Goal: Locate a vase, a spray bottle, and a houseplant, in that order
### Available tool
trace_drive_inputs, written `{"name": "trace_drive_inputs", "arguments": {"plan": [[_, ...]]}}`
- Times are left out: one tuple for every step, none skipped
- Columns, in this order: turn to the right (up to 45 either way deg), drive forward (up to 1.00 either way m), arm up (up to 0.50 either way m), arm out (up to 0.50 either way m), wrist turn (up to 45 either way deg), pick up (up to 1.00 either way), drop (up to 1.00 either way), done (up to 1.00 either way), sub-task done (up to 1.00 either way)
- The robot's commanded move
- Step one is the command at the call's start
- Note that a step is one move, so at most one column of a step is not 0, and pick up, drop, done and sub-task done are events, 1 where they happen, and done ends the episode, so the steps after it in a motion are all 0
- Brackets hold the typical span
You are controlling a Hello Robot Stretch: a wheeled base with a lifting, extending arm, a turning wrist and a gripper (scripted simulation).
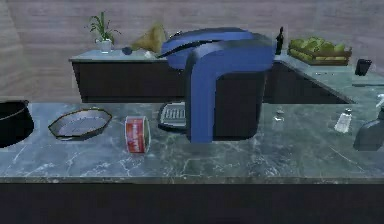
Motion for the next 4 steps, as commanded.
{"name": "trace_drive_inputs", "arguments": {"plan": [[42.0, 0.00, 0.00, 0.00, 0.0, 0.00, 0.00, 0.00, 0.00], [0.0, 0.00, 0.00, 0.00, 0.0, 0.00, 0.00, 0.00, 1.00], [-45.0, 0.00, 0.00, 0.00, 0.0, 0.00, 0.00, 0.00, 0.00], [-45.0, 0.00, 0.00, 0.00, 0.0, 0.00, 0.00, 0.00, 0.00]]}}
